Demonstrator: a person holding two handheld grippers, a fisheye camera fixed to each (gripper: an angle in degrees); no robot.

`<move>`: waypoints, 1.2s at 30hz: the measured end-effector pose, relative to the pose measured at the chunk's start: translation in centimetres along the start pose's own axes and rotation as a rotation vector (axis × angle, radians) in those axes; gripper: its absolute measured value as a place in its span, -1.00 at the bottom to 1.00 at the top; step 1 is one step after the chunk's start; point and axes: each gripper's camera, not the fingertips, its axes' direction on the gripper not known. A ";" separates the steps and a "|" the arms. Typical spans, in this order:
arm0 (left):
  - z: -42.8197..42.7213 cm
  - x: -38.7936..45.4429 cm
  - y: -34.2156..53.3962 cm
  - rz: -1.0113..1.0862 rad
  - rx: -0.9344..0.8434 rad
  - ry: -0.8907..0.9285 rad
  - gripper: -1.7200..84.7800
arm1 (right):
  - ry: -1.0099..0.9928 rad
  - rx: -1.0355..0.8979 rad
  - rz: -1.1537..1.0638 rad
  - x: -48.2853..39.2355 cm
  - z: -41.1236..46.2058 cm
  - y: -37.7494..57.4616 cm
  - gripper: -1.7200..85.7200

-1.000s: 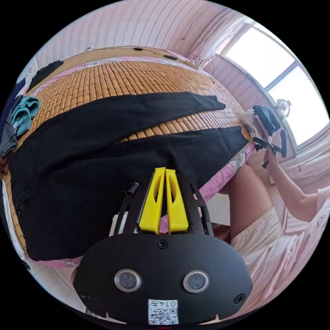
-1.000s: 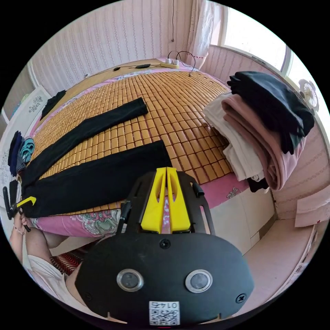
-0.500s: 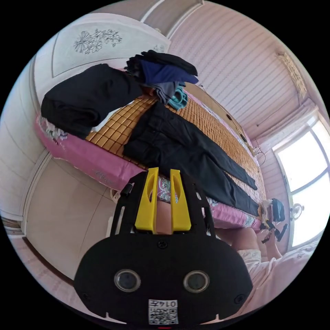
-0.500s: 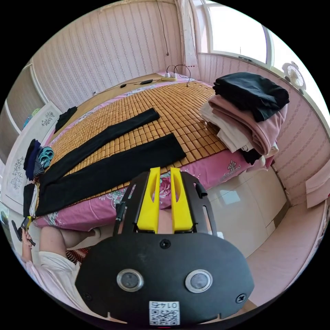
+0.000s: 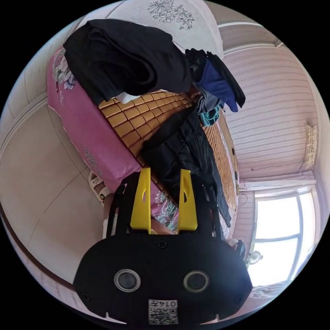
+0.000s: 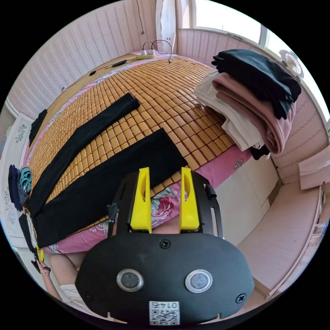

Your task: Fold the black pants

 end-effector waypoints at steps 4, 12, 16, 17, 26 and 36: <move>-0.1 0.3 -1.0 0.002 -0.034 -0.053 -0.70 | -0.055 -0.050 -0.006 0.5 2.3 -0.6 -0.70; -2.1 1.3 -1.8 0.097 -0.066 -0.146 -0.84 | -0.367 0.049 0.170 4.4 5.0 -0.3 -0.76; -3.5 2.1 -2.1 0.139 -0.063 -0.157 -0.87 | -0.451 0.057 0.204 6.7 6.0 -0.2 -0.82; -3.9 2.3 -2.1 0.149 -0.062 -0.155 -0.87 | -0.472 0.046 0.219 7.4 6.4 -0.2 -0.85; -7.3 2.8 -1.3 0.149 -0.035 -0.098 -0.91 | -0.571 0.042 0.258 11.5 7.1 0.7 -0.94; -12.6 3.5 2.3 0.239 -0.005 -0.068 -0.92 | -0.530 0.080 0.110 14.3 1.3 2.5 -0.95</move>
